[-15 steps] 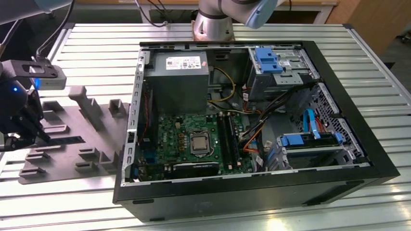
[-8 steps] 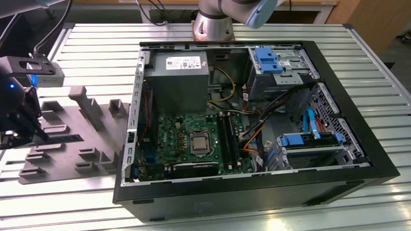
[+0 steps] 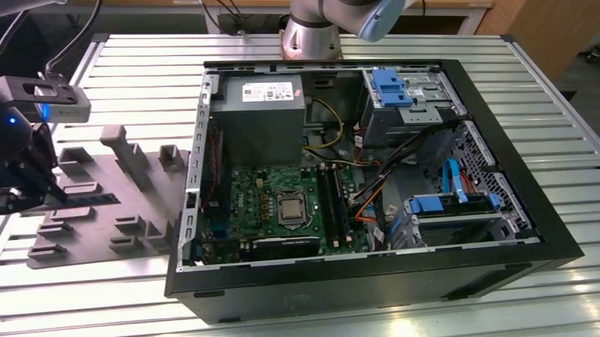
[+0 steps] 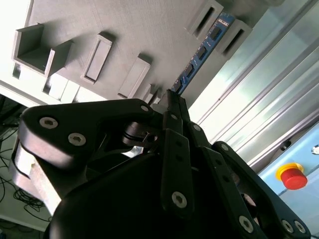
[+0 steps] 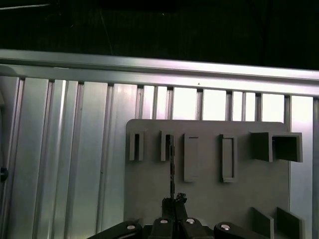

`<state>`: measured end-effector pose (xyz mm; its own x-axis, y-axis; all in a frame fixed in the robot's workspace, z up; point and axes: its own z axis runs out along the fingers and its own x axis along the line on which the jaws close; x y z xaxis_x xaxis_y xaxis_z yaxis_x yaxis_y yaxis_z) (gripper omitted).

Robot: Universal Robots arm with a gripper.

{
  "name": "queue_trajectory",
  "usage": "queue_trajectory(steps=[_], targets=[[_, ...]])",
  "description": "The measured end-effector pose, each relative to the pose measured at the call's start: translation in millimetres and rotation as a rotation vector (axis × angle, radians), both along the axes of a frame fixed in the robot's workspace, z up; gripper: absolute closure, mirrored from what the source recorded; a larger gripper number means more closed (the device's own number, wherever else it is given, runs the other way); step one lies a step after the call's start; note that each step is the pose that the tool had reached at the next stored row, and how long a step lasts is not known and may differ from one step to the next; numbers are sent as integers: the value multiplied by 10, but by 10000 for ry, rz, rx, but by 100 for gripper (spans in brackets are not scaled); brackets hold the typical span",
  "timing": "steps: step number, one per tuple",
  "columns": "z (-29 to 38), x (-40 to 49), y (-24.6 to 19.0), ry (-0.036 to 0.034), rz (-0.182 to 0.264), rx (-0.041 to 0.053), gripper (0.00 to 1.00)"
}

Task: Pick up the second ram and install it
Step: 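Pick up the second ram and move it above second insertion slot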

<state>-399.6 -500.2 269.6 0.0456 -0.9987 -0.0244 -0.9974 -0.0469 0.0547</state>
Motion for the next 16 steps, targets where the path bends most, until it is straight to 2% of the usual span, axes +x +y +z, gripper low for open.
queue_trajectory(steps=[16], targets=[[160, 0, 0, 1, 0, 24, 88]])
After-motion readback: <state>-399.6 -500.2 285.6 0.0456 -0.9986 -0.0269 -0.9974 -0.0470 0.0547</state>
